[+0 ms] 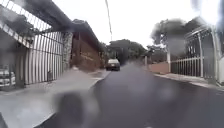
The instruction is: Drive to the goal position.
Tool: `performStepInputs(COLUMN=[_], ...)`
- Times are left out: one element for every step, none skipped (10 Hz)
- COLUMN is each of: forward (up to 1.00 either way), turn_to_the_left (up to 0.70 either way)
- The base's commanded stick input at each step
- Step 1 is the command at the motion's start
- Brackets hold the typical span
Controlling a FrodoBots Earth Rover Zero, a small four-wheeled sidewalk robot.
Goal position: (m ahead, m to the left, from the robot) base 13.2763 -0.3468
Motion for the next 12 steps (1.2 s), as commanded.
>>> performStepInputs(forward=[0.70,0.70,0.70,0.70,0.70,0.70,0.70,0.70,0.70,0.70,0.70,0.70], turn_to_the_left=[0.00,0.00,0.00,0.00,0.00,0.00,0.00,0.00,0.00,0.00,-0.34,-0.35])
